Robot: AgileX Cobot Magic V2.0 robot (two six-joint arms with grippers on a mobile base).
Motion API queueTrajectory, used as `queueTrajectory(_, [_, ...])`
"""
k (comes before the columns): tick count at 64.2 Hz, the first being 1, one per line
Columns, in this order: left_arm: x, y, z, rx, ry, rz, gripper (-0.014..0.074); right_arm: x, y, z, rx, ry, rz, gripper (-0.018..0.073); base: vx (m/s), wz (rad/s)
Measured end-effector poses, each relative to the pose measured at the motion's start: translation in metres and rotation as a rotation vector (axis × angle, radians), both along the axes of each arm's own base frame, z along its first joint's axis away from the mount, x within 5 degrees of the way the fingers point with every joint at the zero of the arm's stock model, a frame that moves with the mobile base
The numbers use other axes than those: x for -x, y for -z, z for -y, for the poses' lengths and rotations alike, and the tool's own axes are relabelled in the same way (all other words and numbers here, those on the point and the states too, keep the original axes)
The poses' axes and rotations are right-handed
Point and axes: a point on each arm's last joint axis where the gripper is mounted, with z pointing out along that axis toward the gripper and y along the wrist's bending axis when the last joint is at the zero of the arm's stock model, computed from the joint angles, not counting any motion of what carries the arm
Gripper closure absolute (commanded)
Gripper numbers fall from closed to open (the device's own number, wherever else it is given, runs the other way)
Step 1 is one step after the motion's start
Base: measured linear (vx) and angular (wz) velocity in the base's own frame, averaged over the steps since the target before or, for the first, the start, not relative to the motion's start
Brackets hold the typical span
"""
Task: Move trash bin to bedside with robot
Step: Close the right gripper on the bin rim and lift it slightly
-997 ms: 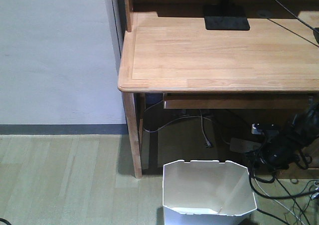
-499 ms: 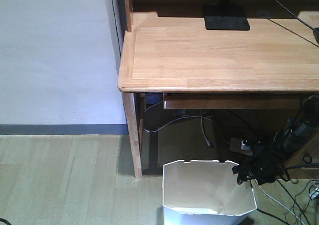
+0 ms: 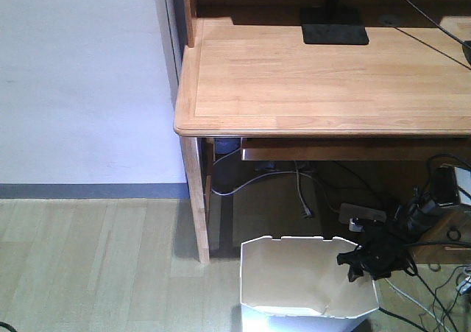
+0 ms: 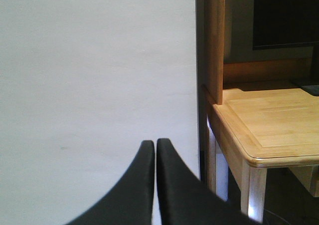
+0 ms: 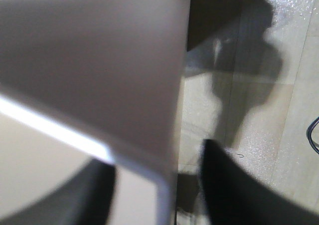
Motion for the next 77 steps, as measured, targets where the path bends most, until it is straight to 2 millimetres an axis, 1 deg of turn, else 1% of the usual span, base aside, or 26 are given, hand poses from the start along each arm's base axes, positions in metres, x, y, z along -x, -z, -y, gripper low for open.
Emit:
queueTrajectory(2, [0.000, 0.000, 0.000, 0.000, 0.000, 0.000, 0.0603, 0.000, 0.000, 0.000, 0.000, 0.002, 0.000, 0.0564, 0.00, 0.00])
queueTrajectory(3, [0.000, 0.000, 0.000, 0.000, 0.000, 0.000, 0.0603, -0.001, 0.000, 0.000, 0.000, 0.003, 0.000, 0.0575, 0.00, 0.00])
queueTrajectory(23, [0.000, 0.000, 0.000, 0.000, 0.000, 0.000, 0.0603, -0.001, 0.000, 0.001, -0.003, -0.019, 0.004, 0.0568, 0.00, 0.00])
queueTrajectory(35, [0.000, 0.000, 0.000, 0.000, 0.000, 0.000, 0.0603, -0.003, -0.001, -0.003, -0.063, -0.053, 0.032, 0.0564, 0.00, 0.00])
queueTrajectory(40, [0.000, 0.000, 0.000, 0.000, 0.000, 0.000, 0.0603, -0.005, -0.004, -0.006, -0.102, -0.069, 0.054, 0.0564, 0.00, -0.01])
queueTrajectory(47, [0.000, 0.000, 0.000, 0.000, 0.000, 0.000, 0.0603, -0.013, -0.015, -0.011, -0.164, -0.088, 0.085, 0.0563, 0.00, -0.01])
queueTrajectory(52, [0.000, 0.000, 0.000, 0.000, 0.000, 0.000, 0.0603, -0.020, -0.029, -0.013, -0.197, -0.090, 0.111, 0.0563, 0.00, 0.00])
queueTrajectory(55, [0.000, 0.000, 0.000, 0.000, 0.000, 0.000, 0.0603, -0.025, -0.042, -0.013, -0.207, -0.088, 0.134, 0.0563, 0.00, 0.00])
queueTrajectory(60, [0.000, 0.000, 0.000, 0.000, 0.000, 0.000, 0.0603, -0.026, -0.064, -0.016, -0.218, -0.081, 0.161, 0.0563, 0.00, 0.00])
queueTrajectory(61, [0.000, 0.000, 0.000, 0.000, 0.000, 0.000, 0.0603, -0.023, -0.067, -0.017, -0.220, -0.079, 0.158, 0.0563, 0.00, 0.00])
queueTrajectory(65, [0.000, 0.000, 0.000, 0.000, 0.000, 0.000, 0.0603, -0.023, -0.085, -0.017, -0.217, -0.074, 0.187, 0.0563, 0.00, 0.00])
queueTrajectory(66, [0.000, 0.000, 0.000, 0.000, 0.000, 0.000, 0.0603, -0.019, -0.089, -0.018, -0.218, -0.073, 0.184, 0.0563, 0.00, 0.00])
queueTrajectory(68, [0.000, 0.000, 0.000, 0.000, 0.000, 0.000, 0.0603, -0.023, -0.099, -0.017, -0.211, -0.076, 0.209, 0.0563, 0.00, 0.00])
queueTrajectory(71, [0.000, 0.000, 0.000, 0.000, 0.000, 0.000, 0.0603, -0.013, -0.111, -0.018, -0.206, -0.086, 0.213, 0.0563, 0.00, 0.00])
queueTrajectory(74, [0.000, 0.000, 0.000, 0.000, 0.000, 0.000, 0.0603, -0.012, -0.125, -0.017, -0.191, -0.087, 0.235, 0.0563, 0.00, 0.00])
queueTrajectory(77, [0.000, 0.000, 0.000, 0.000, 0.000, 0.000, 0.0603, -0.005, -0.137, -0.017, -0.182, -0.096, 0.243, 0.0563, 0.00, 0.00])
